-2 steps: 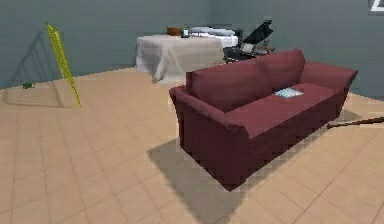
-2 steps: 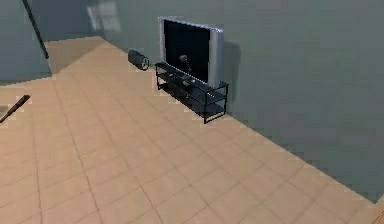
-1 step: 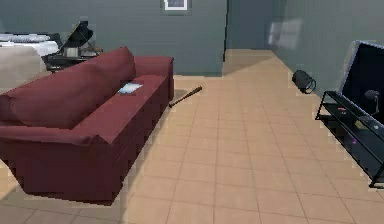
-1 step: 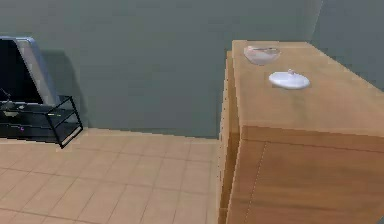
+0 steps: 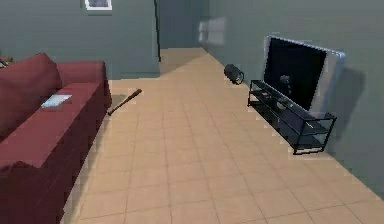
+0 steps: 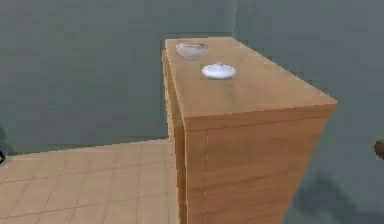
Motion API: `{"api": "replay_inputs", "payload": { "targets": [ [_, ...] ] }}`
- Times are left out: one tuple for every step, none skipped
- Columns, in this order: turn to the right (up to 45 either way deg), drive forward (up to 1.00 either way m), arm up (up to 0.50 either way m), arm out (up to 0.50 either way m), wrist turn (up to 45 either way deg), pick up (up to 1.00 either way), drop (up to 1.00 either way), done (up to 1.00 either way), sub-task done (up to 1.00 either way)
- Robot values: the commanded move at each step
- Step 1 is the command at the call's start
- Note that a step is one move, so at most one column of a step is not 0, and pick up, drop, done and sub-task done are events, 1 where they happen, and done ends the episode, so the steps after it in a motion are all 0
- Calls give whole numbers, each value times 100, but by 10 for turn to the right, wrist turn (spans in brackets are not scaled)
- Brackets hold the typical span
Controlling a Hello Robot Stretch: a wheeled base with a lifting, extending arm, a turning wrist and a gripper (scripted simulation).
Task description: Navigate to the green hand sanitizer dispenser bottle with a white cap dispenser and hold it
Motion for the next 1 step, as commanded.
{"api": "replay_inputs", "payload": {
  "targets": [
    [0, 100, 0, 0, 0, 0, 0, 0, 0]
  ]
}}
